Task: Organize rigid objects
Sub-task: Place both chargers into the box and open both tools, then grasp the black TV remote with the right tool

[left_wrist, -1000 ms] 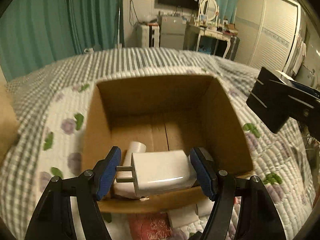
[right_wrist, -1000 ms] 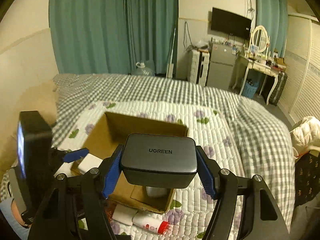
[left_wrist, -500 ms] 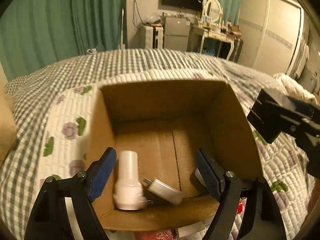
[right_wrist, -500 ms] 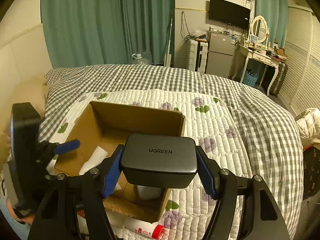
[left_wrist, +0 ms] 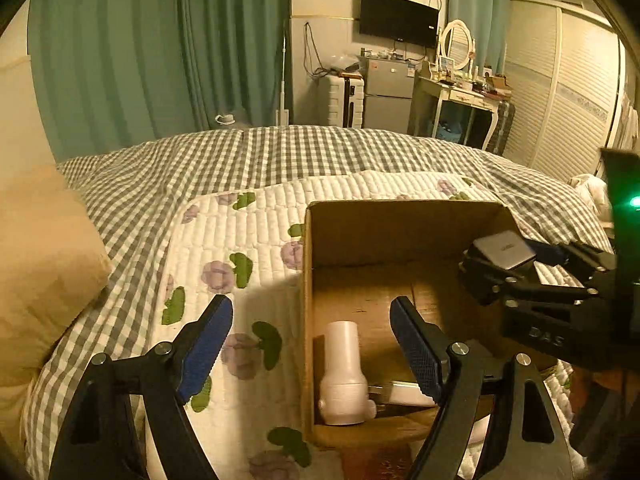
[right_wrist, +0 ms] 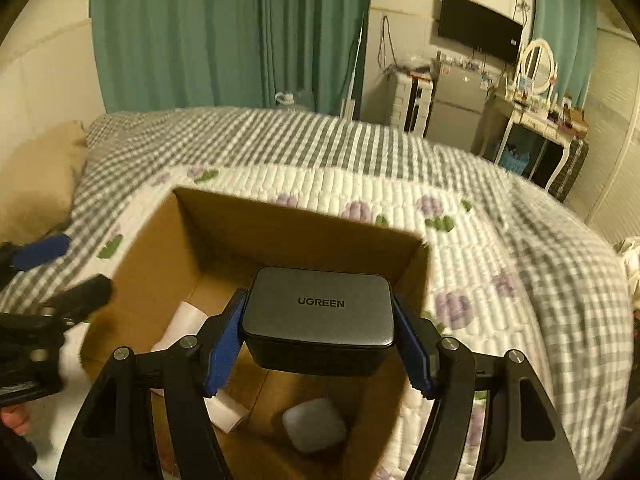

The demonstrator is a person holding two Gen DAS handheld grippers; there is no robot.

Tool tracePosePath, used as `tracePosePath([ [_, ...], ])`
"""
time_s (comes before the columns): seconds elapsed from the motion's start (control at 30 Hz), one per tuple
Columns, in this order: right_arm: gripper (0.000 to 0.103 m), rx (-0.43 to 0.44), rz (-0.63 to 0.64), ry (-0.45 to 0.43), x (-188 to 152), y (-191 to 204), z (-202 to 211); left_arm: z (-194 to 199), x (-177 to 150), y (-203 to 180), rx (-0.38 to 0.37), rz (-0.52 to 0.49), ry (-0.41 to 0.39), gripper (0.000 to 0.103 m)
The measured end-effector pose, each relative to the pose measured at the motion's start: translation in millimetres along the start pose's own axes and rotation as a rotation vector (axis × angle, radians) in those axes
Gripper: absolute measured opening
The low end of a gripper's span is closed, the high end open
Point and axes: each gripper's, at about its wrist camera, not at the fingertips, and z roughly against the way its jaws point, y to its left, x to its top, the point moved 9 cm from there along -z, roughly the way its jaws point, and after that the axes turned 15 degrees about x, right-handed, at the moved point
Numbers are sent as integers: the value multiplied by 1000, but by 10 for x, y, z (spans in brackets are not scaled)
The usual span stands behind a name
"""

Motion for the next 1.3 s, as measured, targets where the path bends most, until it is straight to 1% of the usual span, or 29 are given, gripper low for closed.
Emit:
tracePosePath([
  [0.13, 70, 8, -8, -16, -29, -28, -85, 30, -17, -4, -9, 6, -9, 83],
  [0.2, 86, -9, 17, -61, 28, -15, 16, 74, -17, -12, -13, 5, -16, 83],
  [0.23, 87, -19, 31, -87, 67, 2, 111, 110, -14, -16, -14, 5, -22, 83],
  [0.3, 87, -7, 38, -98, 117, 46, 228, 185, -15, -22, -18, 5, -31, 83],
  [0.4, 87, -12, 36, -115, 151, 98, 458, 356, -38, -22, -27, 5, -44, 83],
  [0.53, 87, -17, 20, -120, 82, 177, 787, 609, -118, 16, -30, 2, -51, 83],
  [0.63, 87, -21, 2, -123, -56, 238, 1032, 793, -238, 48, -30, 2, -49, 83],
  [0.73, 87, -25, 5, -111, -254, 333, 1244, 919, -366, 77, -22, -3, -48, 88],
  [0.83, 87, -21, 21, -103, -462, 442, 1381, 1034, -550, 110, -30, 1, -39, 89],
  [0.9, 87, -10, 28, -87, -648, 523, 1433, 1084, -736, 145, -31, 16, -19, 90],
  [0.97, 87, 16, 42, -55, -886, 631, 1425, 1097, -898, 159, -30, 17, 2, 91],
  [1.0, 87, 31, 59, -33, -987, 686, 1398, 1101, -1029, 161, -29, 10, 16, 91],
  [1.03, 87, 45, 100, 5, -1136, 779, 1331, 1102, -1103, 164, -26, 3, 22, 91],
  [1.1, 87, 48, 152, 54, -1347, 895, 1214, 1101, -1329, 173, -3, -27, 34, 91],
  [1.13, 87, 60, 186, 99, -1503, 980, 1099, 1087, -1426, 184, 11, -44, 41, 92],
  [1.17, 87, 72, 197, 126, -1602, 1025, 1021, 1066, -1553, 200, 28, -60, 55, 92],
  [1.23, 87, 100, 214, 181, -1799, 1099, 851, 1048, -1705, 211, 36, -75, 70, 92],
  [1.3, 87, 93, 240, 244, -1973, 1131, 670, 1018, -1841, 236, 48, -78, 89, 92],
])
